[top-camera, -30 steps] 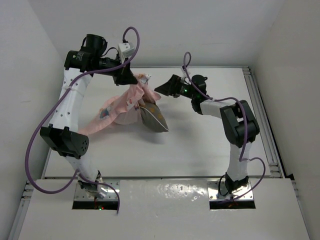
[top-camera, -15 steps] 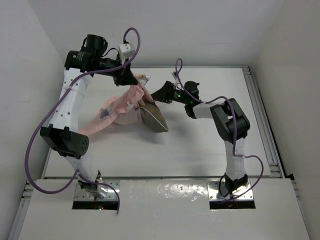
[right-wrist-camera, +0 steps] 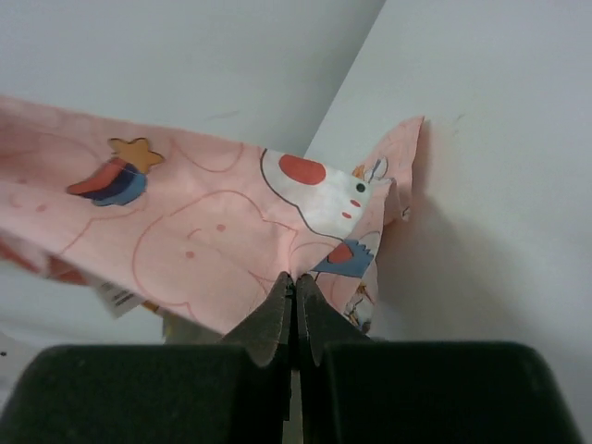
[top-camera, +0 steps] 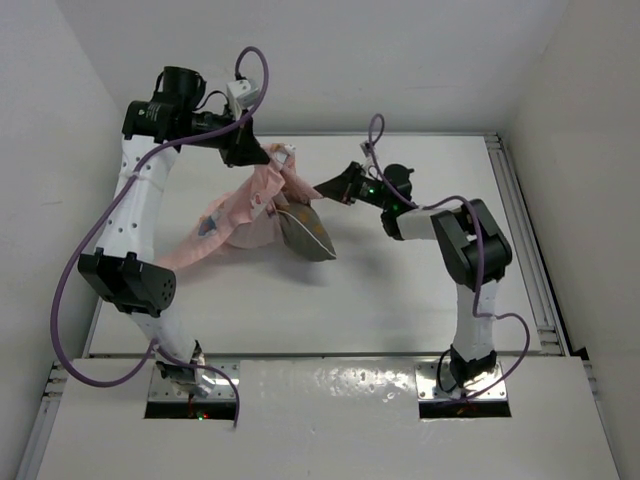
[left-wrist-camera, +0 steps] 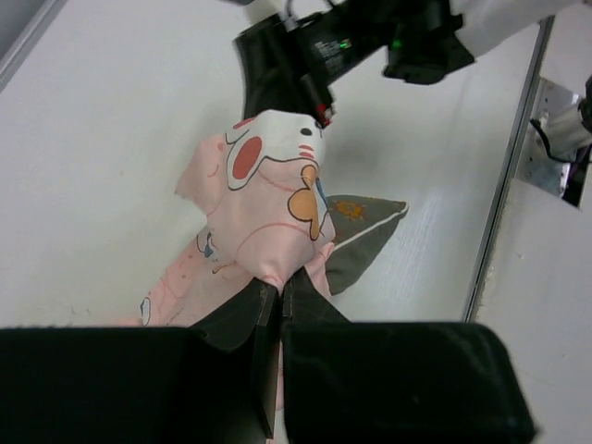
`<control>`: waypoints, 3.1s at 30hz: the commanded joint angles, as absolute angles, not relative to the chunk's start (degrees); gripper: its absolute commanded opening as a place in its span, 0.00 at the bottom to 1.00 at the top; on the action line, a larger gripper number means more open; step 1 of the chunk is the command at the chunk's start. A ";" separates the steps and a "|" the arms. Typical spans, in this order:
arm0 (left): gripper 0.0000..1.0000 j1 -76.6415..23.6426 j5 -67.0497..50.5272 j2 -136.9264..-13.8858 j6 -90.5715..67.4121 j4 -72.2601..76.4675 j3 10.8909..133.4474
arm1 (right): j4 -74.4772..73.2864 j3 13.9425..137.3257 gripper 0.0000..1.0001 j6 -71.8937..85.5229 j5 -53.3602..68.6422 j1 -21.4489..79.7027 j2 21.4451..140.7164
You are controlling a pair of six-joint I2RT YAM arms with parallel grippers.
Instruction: Put the pillow into the pillowcase
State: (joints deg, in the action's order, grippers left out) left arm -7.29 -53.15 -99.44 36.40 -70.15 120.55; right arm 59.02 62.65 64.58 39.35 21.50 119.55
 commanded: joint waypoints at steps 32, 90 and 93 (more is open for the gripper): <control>0.00 1.58 -52.70 -98.88 13.43 -43.85 120.47 | 39.66 74.90 0.00 47.81 25.67 12.92 83.40; 0.00 -3.78 -60.21 -96.95 20.92 -55.46 137.81 | 8.95 77.09 0.99 -6.77 28.27 35.42 96.16; 0.00 -3.69 -58.36 -96.50 23.11 -57.12 137.72 | 12.74 70.15 0.99 -6.94 29.62 35.59 91.43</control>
State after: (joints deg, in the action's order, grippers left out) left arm -3.40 -55.92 -99.46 22.02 -63.92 136.79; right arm 6.04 72.40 -8.12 24.56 34.76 97.67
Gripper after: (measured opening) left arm 0.008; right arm 0.985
